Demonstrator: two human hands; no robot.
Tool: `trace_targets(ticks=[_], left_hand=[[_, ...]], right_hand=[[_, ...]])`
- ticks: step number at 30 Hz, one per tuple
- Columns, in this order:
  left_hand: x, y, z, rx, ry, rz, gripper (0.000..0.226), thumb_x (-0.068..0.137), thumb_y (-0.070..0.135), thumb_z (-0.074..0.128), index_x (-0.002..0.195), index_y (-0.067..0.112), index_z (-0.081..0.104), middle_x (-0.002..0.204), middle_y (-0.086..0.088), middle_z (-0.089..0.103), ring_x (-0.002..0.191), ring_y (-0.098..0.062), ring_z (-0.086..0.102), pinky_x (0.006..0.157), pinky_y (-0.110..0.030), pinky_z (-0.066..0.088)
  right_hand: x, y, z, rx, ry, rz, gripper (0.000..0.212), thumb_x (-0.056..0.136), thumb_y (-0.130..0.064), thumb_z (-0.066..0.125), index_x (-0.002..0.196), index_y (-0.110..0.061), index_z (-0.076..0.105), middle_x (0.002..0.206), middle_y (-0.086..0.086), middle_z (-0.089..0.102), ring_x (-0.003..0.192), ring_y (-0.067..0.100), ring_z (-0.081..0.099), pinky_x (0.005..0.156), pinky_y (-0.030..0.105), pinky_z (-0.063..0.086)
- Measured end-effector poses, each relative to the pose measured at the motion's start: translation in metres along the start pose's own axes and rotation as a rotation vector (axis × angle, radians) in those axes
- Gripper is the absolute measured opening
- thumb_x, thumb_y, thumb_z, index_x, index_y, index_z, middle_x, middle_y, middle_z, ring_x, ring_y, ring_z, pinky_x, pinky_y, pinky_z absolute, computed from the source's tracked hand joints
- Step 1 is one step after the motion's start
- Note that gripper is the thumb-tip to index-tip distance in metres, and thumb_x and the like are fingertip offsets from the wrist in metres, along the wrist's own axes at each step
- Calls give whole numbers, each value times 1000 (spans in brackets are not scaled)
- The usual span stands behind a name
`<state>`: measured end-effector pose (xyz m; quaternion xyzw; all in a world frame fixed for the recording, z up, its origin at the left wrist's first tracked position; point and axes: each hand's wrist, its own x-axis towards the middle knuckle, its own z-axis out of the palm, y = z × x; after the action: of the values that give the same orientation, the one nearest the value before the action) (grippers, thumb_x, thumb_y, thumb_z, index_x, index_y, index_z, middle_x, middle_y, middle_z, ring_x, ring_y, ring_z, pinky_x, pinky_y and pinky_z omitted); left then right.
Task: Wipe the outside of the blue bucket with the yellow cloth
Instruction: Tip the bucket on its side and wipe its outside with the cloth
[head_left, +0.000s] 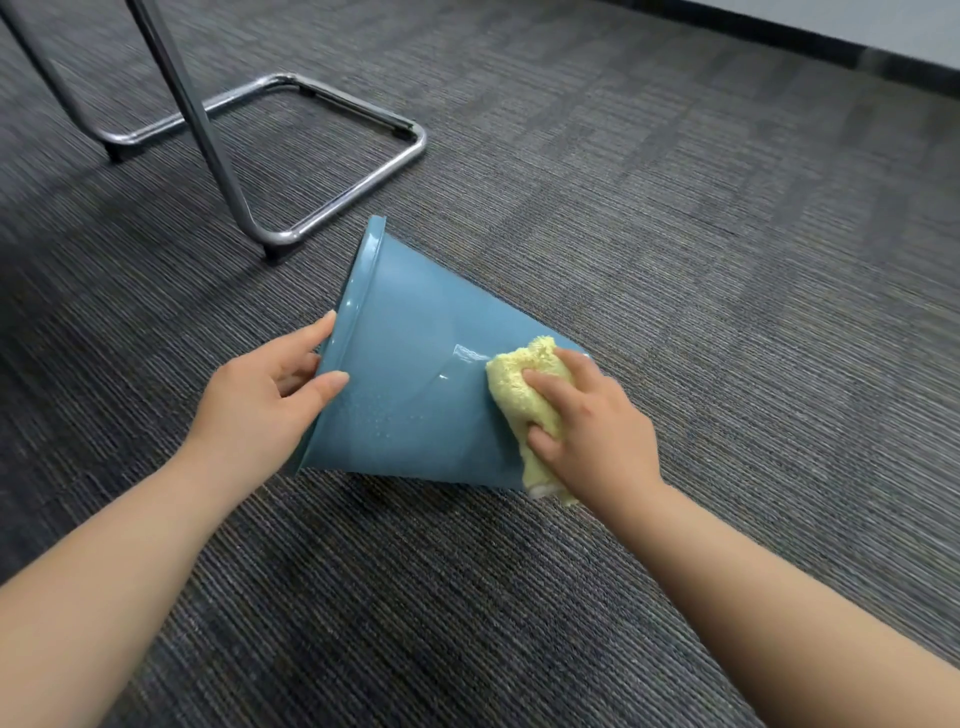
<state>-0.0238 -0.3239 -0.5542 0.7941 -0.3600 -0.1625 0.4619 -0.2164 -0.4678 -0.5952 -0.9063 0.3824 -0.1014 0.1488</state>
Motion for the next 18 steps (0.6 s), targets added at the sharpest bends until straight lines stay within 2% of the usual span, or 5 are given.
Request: trace_targets(ticks=[5,8,11,15,18], left_hand=[[-3,2,-3,98,-58,28,60,80,16,59,115,55,30,93,-3,63,88,-17,59,90,-28,36],[-6,9,-2,216,-190,68,71,81,23,57,106,72,12,99,-3,63,95,-22,59,89,-31,37],[-9,13,1,333,-297,113,86,80,21,58,105,76,-4,111,-7,63,102,-28,58,95,-39,41],[-16,12,10,25,-301,79,79,82,6,54,108,72,20,96,21,64,98,-8,61,95,-33,41],[-16,12,16,-224,-231,34,61,83,-3,49,106,53,41,77,32,68,81,8,63,74,-14,50]], right_hand=[[-1,37,2,-15,-26,220,44,78,-31,55,121,-30,48,142,0,35,110,29,47,70,32,42],[-3,46,4,-8,-33,271,45,78,-31,55,123,-28,46,140,2,36,107,30,48,69,33,41],[-4,50,4,14,-32,308,45,79,-31,55,123,-27,46,139,2,36,109,30,47,70,33,40],[-6,51,-5,14,-7,278,44,77,-29,57,120,-29,49,138,0,38,108,29,48,70,33,41],[1,47,-18,38,79,216,43,74,-28,59,117,-29,52,136,0,41,105,30,50,66,32,39]])
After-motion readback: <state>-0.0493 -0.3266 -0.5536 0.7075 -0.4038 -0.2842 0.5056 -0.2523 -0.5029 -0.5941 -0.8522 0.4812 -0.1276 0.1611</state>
